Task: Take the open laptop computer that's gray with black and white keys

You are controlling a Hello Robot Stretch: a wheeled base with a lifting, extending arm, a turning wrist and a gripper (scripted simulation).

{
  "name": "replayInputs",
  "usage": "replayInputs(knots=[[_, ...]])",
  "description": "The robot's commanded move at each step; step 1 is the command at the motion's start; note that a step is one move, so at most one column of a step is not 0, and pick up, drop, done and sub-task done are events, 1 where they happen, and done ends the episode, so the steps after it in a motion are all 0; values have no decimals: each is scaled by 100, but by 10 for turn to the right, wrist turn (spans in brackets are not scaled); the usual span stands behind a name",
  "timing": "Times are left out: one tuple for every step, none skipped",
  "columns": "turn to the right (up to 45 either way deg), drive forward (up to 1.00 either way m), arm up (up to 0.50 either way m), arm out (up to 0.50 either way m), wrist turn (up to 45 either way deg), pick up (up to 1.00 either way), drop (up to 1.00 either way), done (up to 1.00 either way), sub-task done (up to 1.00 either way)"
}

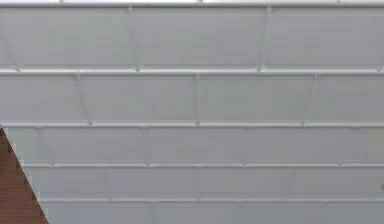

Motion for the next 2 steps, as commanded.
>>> replayInputs(knots=[[0,0,0,0,450,0,0,0,0],[0,0,0,0,450,0,0,0,0]])
